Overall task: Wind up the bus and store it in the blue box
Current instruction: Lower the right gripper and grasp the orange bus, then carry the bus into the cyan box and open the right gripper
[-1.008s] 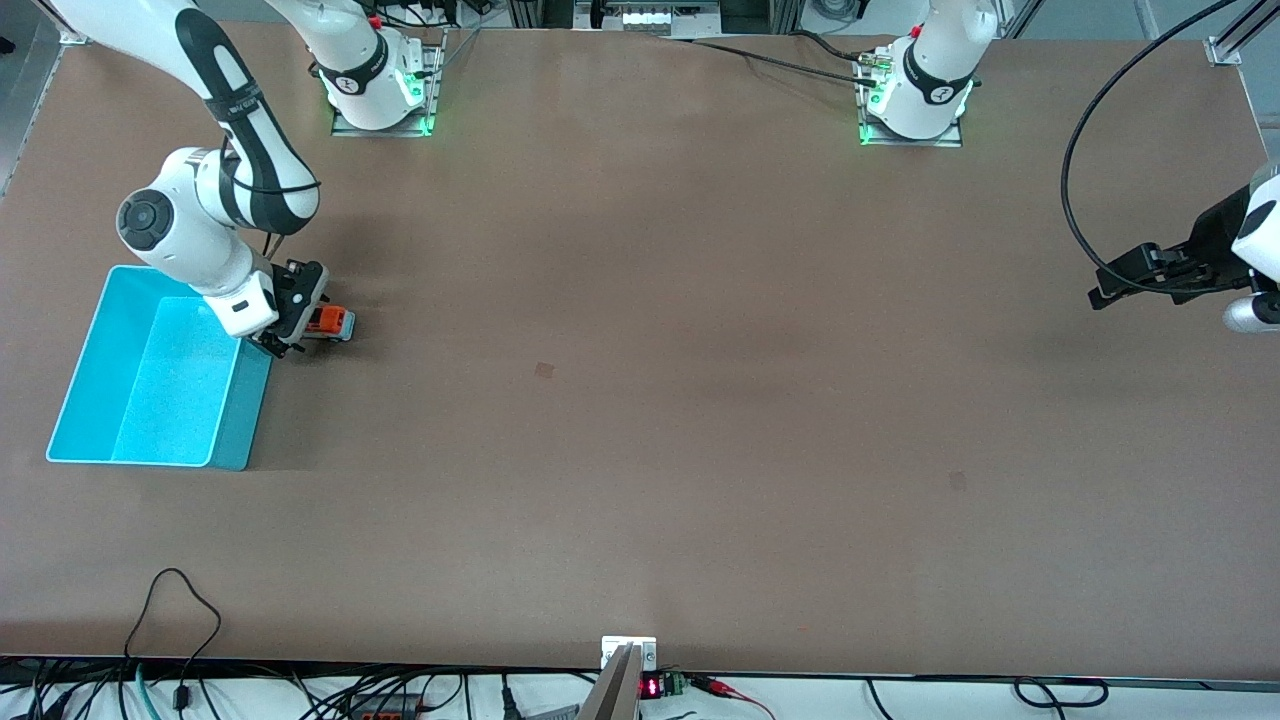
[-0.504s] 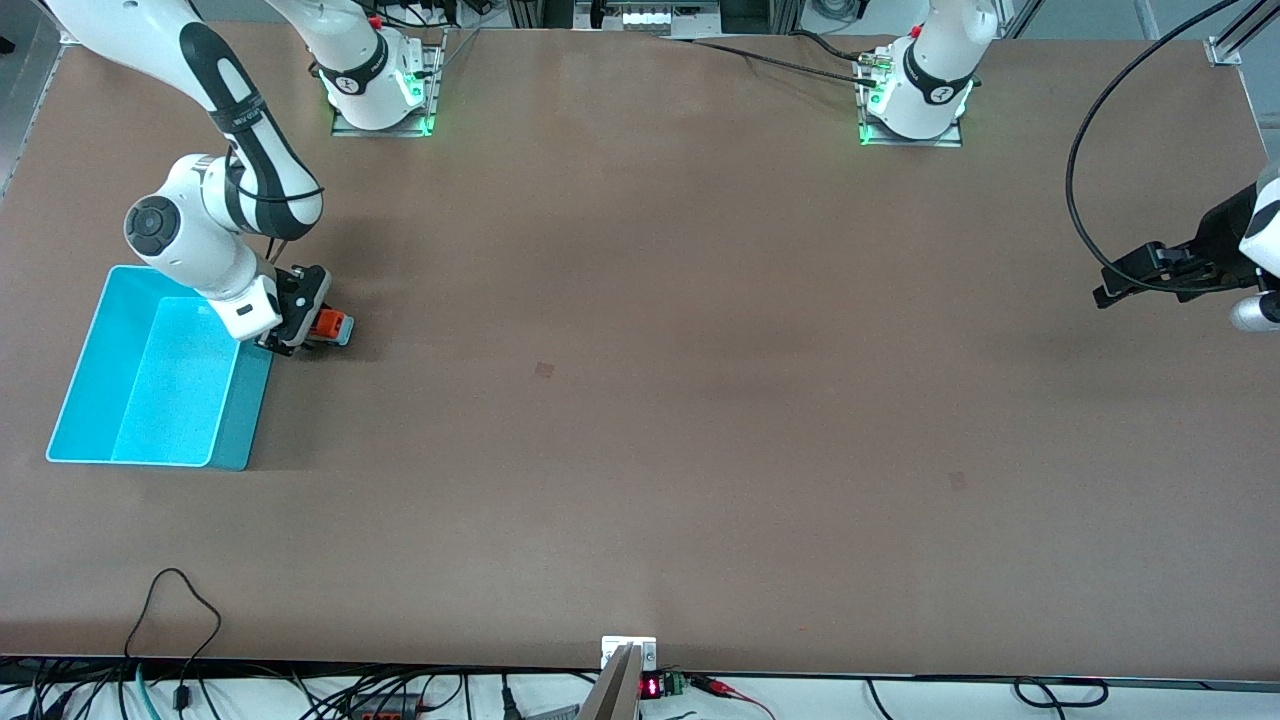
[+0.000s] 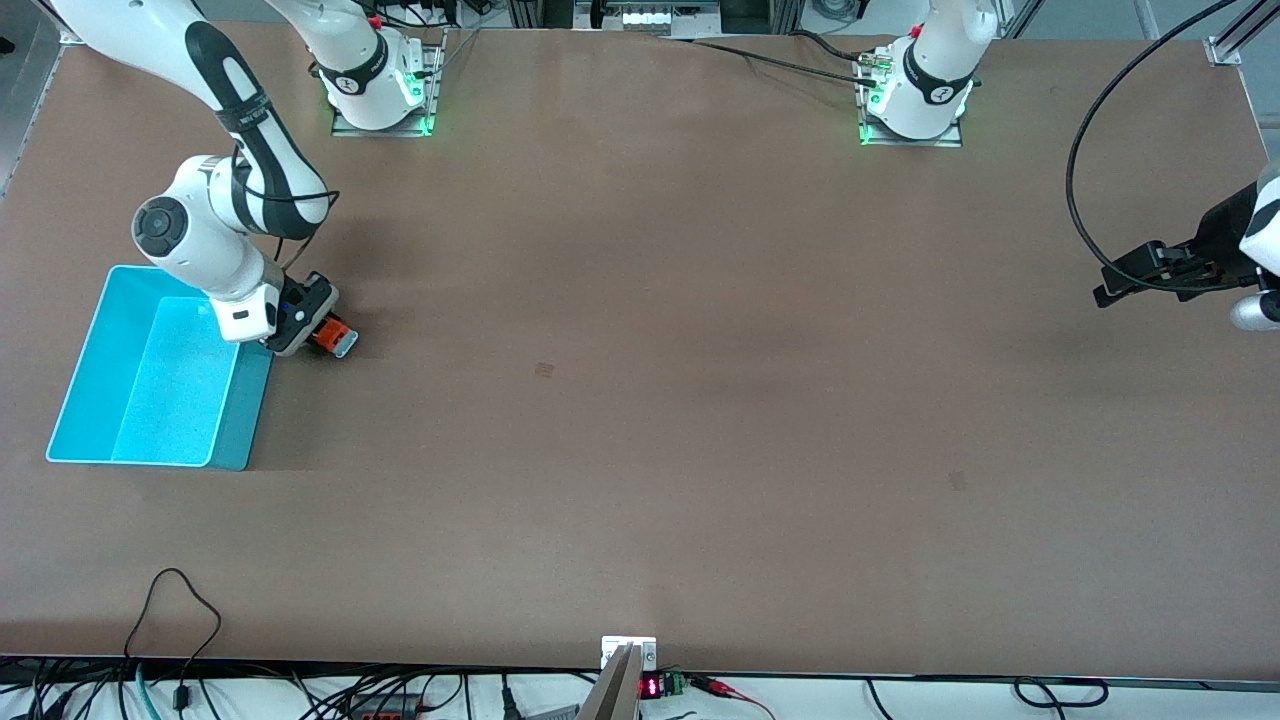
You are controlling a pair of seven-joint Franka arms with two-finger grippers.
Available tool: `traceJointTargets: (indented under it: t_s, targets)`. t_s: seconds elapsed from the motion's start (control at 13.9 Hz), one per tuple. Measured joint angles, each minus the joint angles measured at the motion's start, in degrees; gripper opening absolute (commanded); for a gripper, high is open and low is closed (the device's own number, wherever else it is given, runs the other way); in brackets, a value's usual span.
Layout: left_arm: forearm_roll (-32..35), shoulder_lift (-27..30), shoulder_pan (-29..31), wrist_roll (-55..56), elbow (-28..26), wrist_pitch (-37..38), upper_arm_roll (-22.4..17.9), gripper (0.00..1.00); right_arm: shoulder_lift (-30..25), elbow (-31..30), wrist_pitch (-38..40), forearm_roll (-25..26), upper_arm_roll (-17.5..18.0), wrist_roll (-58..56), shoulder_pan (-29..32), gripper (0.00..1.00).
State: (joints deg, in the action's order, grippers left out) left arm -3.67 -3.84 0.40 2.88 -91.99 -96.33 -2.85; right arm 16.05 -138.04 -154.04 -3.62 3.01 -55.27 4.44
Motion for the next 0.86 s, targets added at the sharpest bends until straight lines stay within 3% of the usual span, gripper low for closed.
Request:
traceJointTargets:
  t_s: [0.22, 0.43, 0.72, 0.86]
  targets:
    - [0.0, 0.0, 0.01, 0.0, 0.0, 0.0, 0.0, 1.0, 0.04, 3.64, 3.14, 0.0, 3.86, 19.31, -0.22, 0.0]
    - [0.0, 0.0, 0.05, 0.0, 0.0, 0.0, -0.02, 1.0, -0.14, 12.74, 15.42, 0.03, 5.03, 33.62, -0.5, 0.0]
    - [0.0, 0.27, -0.1, 0.0, 0.01, 0.0, 0.37, 1.0, -0.91, 22.58, 26.99, 0.05, 3.57, 40.58, -0.08, 0.0]
    - [0.0, 0.42, -0.26, 0.0, 0.03, 0.0, 0.74, 1.0, -2.03, 23.89, 29.54, 0.17, -0.36, 41.72, -0.04, 0.0]
